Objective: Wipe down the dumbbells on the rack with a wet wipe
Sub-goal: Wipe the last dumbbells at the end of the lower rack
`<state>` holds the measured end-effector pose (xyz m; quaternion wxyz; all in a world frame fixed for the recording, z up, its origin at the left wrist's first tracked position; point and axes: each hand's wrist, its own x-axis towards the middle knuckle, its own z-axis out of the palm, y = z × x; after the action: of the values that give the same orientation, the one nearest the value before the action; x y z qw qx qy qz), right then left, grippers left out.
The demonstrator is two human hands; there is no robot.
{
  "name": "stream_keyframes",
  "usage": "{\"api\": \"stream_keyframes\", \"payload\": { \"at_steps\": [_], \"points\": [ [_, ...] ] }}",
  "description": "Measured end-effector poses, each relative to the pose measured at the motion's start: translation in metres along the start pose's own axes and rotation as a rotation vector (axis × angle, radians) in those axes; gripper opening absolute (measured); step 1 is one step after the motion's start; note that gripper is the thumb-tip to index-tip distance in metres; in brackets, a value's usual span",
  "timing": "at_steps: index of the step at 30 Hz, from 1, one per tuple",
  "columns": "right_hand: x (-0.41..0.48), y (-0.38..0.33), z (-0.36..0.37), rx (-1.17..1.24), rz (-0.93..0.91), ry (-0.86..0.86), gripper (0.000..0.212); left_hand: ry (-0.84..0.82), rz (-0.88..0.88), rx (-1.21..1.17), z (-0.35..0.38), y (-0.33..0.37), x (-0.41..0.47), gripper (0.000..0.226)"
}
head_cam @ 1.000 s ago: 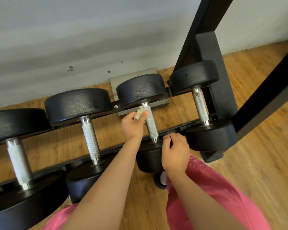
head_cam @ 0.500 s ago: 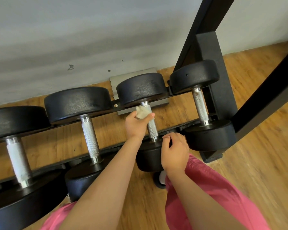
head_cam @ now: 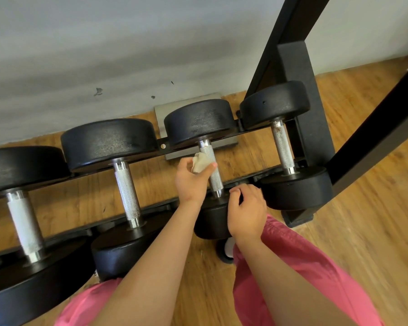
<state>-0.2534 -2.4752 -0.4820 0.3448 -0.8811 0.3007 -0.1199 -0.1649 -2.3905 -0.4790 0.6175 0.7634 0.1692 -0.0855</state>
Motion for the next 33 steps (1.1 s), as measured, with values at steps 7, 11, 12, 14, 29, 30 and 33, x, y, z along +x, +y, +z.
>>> {"api": "stream_keyframes", "payload": {
  "at_steps": [7,11,12,14,29,30,33],
  "points": [
    [0.0,0.0,-0.001,-0.008,-0.004,-0.004,0.038,-0.024,0.028,-0.023,-0.005,0.003,-0.005,0.012],
    [0.001,0.0,0.0,-0.013,0.001,-0.016,0.035,-0.01,0.051,0.013,-0.002,0.001,-0.002,0.02],
    [0.002,0.0,0.0,-0.014,0.001,-0.016,0.035,0.003,0.036,0.014,0.0,0.001,0.0,0.024],
    [0.002,0.0,0.0,-0.015,0.0,-0.013,0.036,0.026,0.021,0.025,0.003,0.0,0.004,0.027],
    [0.002,0.002,0.002,-0.009,-0.016,0.002,0.044,0.028,0.009,0.023,0.001,-0.006,0.006,0.014],
    [0.002,0.002,0.002,-0.01,-0.015,0.0,0.045,-0.01,-0.024,-0.017,0.002,-0.005,0.007,0.016],
    [0.002,0.002,0.002,-0.013,-0.016,-0.006,0.046,-0.134,-0.063,-0.02,0.003,-0.001,0.012,0.022]
  ]
}}
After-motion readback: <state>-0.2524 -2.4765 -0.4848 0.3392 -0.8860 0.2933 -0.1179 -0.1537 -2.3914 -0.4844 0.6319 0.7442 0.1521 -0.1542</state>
